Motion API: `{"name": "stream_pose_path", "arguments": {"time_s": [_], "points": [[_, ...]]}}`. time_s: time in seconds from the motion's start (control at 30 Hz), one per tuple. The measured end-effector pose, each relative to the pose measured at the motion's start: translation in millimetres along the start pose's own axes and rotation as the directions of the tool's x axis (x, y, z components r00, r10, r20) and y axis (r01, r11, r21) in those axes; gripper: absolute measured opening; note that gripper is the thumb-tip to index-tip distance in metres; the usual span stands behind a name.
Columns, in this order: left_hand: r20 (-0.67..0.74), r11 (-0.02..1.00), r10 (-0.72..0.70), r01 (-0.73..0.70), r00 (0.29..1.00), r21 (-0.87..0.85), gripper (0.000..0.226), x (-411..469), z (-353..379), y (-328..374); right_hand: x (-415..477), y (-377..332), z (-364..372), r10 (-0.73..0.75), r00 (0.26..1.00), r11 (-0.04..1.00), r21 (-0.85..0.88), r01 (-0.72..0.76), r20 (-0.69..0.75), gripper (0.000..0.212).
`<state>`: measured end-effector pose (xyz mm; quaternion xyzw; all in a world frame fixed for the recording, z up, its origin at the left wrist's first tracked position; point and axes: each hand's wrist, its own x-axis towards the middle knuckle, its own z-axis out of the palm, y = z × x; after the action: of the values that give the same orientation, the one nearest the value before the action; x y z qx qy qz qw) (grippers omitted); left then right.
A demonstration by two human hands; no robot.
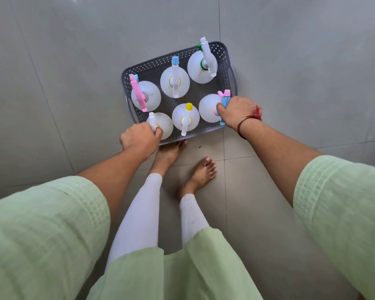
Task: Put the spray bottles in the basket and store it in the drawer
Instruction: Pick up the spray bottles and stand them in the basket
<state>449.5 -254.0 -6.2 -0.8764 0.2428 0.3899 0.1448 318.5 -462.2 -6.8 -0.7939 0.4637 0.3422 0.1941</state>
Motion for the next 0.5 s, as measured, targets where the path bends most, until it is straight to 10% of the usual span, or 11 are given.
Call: {"name": "stream_pose_path", "arguments": {"time_s": [0.23,0.5], "points": [[0.171,0.946,-0.18,0.218,0.969,-0.239,0.09,-29.2,-8.6,-5.9,-8.3,2.4,-2.4,0.045,0.998,0.997,0.065,-0.047,0.032,0.061],[0.065,0.977,0.111,-0.097,0.992,-0.192,0.069,-59.0,-0.6,38.6,-16.5,7.0,-3.8,0.055,0.998,0.993,0.104,-0.058,0.031,0.066]]}}
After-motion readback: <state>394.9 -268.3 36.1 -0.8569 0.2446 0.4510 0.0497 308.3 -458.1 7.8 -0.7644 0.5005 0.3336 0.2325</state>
